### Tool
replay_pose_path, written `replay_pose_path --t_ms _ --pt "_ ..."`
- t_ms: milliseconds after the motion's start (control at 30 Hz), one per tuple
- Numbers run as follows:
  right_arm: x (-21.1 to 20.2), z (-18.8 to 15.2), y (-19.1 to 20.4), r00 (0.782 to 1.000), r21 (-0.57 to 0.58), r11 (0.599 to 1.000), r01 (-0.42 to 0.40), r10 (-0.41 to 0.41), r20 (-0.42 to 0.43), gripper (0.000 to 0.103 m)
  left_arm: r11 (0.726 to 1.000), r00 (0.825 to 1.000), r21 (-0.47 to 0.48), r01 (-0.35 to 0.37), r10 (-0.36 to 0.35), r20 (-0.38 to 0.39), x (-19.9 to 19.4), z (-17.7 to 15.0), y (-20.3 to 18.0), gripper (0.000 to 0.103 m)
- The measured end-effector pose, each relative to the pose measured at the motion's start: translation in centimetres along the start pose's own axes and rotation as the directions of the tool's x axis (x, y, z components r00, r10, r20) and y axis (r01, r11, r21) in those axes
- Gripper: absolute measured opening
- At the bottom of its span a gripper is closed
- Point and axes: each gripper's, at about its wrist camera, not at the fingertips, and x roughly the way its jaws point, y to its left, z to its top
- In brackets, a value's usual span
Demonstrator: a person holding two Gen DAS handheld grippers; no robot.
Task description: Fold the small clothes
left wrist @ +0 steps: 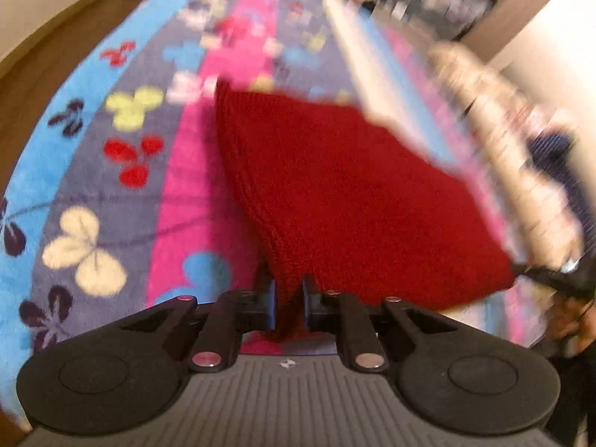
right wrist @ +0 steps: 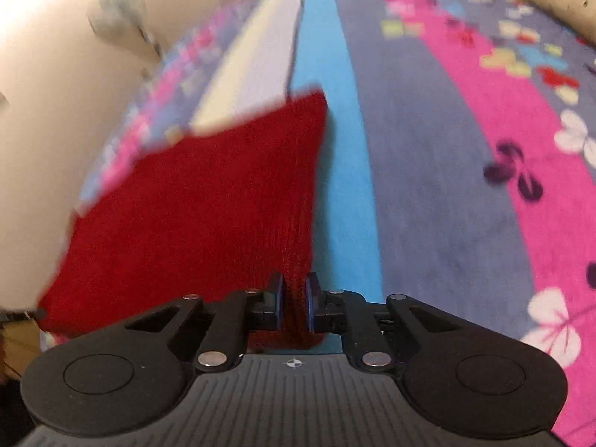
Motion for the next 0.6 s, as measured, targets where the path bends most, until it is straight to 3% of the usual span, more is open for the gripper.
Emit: replay_pose_path --t_ms 67,133,200,233,300,433,467,533,600 --pt "-2.2 0.4 -0.2 0.993 0.019 0.997 -0.08 0.078 0.093 0.011 0.998 0.996 -0.017 0.06 -0.058 0.073 -1.9 -0.1 0.4 0.013" --pt "-2.7 0.2 -0.2 0.991 0.019 0.997 -0.08 0.077 0.105 0.011 1.0 0.999 -0.006 0.021 -0.021 0.037 -1.7 -0.6 0.7 0.013" --pt "-0.9 -0.3 -0.4 1.0 -0.013 1.0 0.022 -0.022 0.003 0.011 0.995 0.992 0.044 -0.085 0.089 -0.087 0.7 -1.3 0.6 0.014" --pt "0.6 -0.9 -0.5 0.994 -0.03 0.996 0.079 -0.081 -0.077 0.011 0.986 0.977 0.098 -0.139 0.152 -0.15 2.2 -1.9 0.3 0.014" --pt "2.6 -1.8 -0.1 0.973 -0.108 0.984 0.143 -0.16 -0.168 0.011 0.969 0.958 0.171 -0.179 0.211 -0.194 3.7 -2.7 -0.3 0.015" --pt "2.1 -1.9 1.1 0.975 -0.154 0.976 0.154 -0.175 -0.137 0.014 0.966 0.967 0.167 -0.198 0.221 -0.13 2.7 -2.2 -1.1 0.022" --pt "1.6 -1.8 1.2 0.978 -0.147 0.977 0.155 -0.173 -0.117 0.015 0.964 0.969 0.164 -0.21 0.227 -0.094 2.2 -2.0 -1.3 0.031" --pt "0.1 -1.4 1.5 0.985 -0.148 0.976 0.163 -0.168 -0.026 0.016 0.951 0.968 0.181 -0.25 0.253 0.007 1.0 -1.6 -2.0 0.032" --pt "-1.6 -0.8 2.1 0.986 -0.173 0.972 0.16 -0.148 0.076 0.022 0.95 0.971 0.202 -0.24 0.229 0.075 0.1 -1.3 -3.0 0.032"
